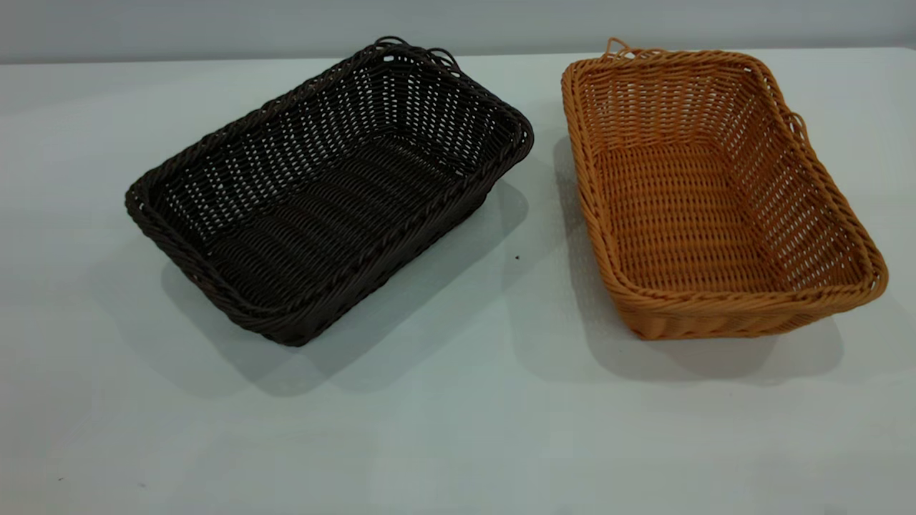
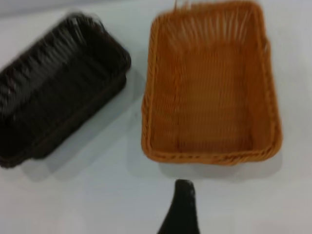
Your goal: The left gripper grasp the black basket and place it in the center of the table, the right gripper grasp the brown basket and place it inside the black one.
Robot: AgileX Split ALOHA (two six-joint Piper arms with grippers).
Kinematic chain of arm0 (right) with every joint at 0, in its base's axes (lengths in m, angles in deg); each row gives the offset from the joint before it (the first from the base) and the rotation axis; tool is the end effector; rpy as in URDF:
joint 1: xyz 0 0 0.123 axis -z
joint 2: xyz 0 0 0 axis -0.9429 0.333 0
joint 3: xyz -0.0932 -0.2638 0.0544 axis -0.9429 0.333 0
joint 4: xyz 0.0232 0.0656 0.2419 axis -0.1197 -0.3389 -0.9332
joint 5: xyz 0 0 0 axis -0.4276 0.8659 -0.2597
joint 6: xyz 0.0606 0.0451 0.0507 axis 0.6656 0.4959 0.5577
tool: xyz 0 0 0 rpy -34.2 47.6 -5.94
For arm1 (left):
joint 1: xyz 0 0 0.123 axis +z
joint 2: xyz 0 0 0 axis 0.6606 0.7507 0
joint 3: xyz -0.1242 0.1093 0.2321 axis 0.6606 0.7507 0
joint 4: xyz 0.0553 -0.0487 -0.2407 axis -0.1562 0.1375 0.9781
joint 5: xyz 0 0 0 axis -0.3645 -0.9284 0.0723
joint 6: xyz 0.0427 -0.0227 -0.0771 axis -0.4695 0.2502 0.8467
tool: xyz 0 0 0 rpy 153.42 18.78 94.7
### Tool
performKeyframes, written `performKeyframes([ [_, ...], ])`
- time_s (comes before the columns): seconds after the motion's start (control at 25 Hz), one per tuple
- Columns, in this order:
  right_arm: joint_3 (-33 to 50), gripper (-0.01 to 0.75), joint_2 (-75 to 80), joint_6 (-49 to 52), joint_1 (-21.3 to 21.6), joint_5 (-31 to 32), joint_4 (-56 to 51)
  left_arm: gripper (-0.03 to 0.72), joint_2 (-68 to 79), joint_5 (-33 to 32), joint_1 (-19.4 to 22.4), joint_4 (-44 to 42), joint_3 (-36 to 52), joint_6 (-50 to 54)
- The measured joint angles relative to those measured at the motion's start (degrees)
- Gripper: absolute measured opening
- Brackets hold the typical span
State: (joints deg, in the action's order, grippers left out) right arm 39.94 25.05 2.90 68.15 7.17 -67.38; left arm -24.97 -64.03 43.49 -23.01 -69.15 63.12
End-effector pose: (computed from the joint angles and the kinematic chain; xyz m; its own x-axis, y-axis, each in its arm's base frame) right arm 0.0833 0.0275 0.2723 -0.6847 0.1178 -0.7192 -0.1366 0.9486 0.2855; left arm 0.0675 0.0055 0.3127 -0.4567 -0.0274 -0.8892 -0.0708 0.9975 0.0056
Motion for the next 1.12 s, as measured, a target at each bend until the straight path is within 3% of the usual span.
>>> performKeyframes([
  [0.36,0.0,0.604,33.2,-25.8,0.0,-4.0,-32.3,0.596,35.4,12.9,0.0,4.6,-7.8,-7.3],
  [0.64,-0.5,0.584,55.5,-29.7,0.0,-4.7,-52.9,0.600,50.7,22.8,0.0,10.3,-12.4,-12.8],
  [0.88,-0.9,0.584,70.6,-29.8,-0.5,-0.4,-68.7,0.592,57.7,27.7,0.0,12.4,-16.2,-13.7],
  [1.0,-1.2,0.584,77.0,-29.9,-3.5,0.5,-78.7,0.593,60.6,28.3,0.0,12.6,-16.9,-13.7],
  [1.12,-2.9,0.584,82.7,-28.1,-7.6,-0.3,-81.6,0.593,61.9,28.4,0.0,12.6,-16.9,-13.7],
])
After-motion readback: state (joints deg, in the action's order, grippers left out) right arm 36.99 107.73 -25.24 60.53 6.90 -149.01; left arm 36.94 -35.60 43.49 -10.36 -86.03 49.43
